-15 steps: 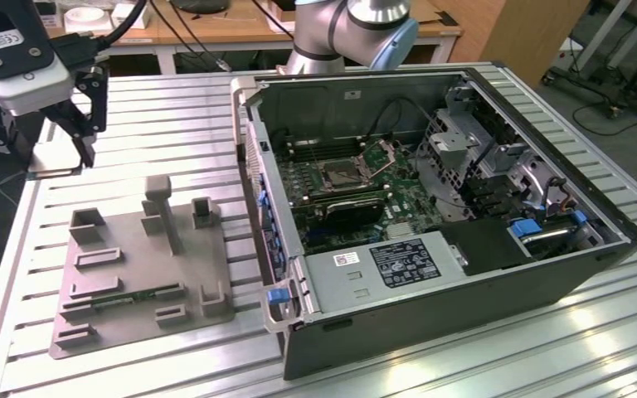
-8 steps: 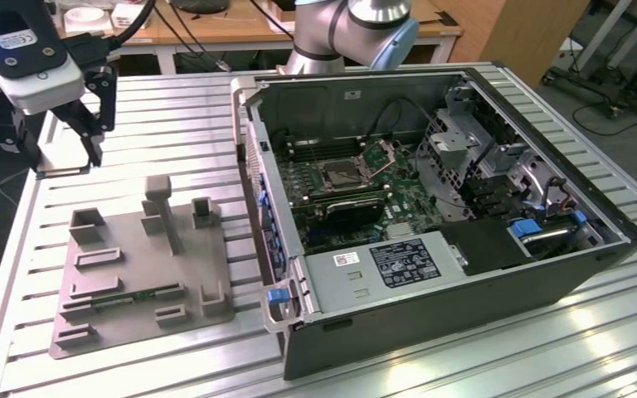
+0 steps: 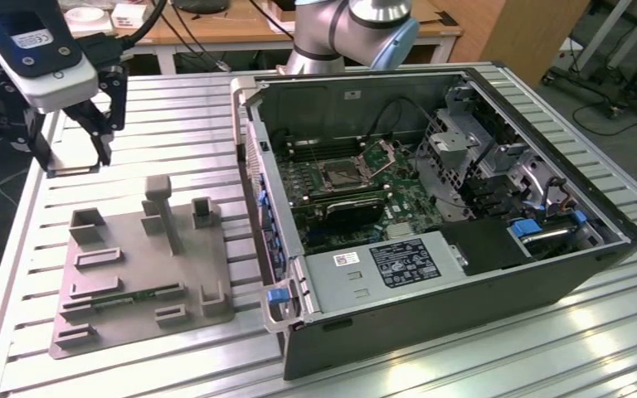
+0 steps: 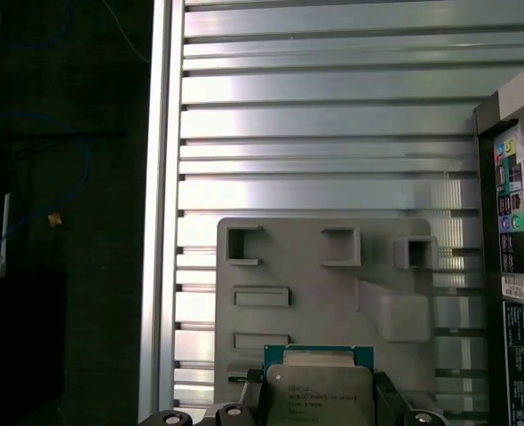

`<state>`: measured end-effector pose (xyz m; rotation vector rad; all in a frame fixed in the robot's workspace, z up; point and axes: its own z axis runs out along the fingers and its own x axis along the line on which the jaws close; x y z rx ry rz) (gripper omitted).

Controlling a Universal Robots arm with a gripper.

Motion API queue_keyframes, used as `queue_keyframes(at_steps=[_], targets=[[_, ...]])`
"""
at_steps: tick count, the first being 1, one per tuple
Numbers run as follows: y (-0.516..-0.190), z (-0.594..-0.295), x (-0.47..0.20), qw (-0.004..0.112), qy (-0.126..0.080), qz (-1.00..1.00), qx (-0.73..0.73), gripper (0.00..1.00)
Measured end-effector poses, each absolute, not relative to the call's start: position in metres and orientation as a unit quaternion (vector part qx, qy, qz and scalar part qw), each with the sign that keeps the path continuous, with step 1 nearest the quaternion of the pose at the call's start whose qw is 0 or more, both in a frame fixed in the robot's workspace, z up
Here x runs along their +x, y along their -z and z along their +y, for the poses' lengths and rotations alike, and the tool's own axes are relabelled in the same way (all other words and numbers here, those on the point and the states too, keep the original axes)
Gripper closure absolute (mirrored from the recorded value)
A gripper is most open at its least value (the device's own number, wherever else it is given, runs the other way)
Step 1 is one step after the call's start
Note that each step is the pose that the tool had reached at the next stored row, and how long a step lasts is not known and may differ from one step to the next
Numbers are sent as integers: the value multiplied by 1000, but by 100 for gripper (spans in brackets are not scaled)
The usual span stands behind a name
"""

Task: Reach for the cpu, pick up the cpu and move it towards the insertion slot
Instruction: 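Pick up the cpu and move it towards the insertion slot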

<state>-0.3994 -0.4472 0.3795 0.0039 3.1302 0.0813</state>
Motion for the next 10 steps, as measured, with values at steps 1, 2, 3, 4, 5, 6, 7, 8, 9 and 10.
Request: queue_keyframes(at_steps=[1,2,3,4,5,6,7,8,9,10], targets=[[-380,-447,-398,5,-26,1000,1,45],[-380,-447,-397,5,-26,1000,1,45],[-380,-447,-396,5,-26,1000,1,45],[-380,-447,-395,5,-26,1000,1,45],[-380,-447,-394,5,-26,1000,1,45],[-380,-447,-393,5,-26,1000,1,45],[-380,-447,-392,5,-26,1000,1,45],[-380,-447,-391,5,-26,1000,1,45],[-380,-447,-390,5,-26,1000,1,45],[-380,-447,-388,5,-26,1000,1,45]])
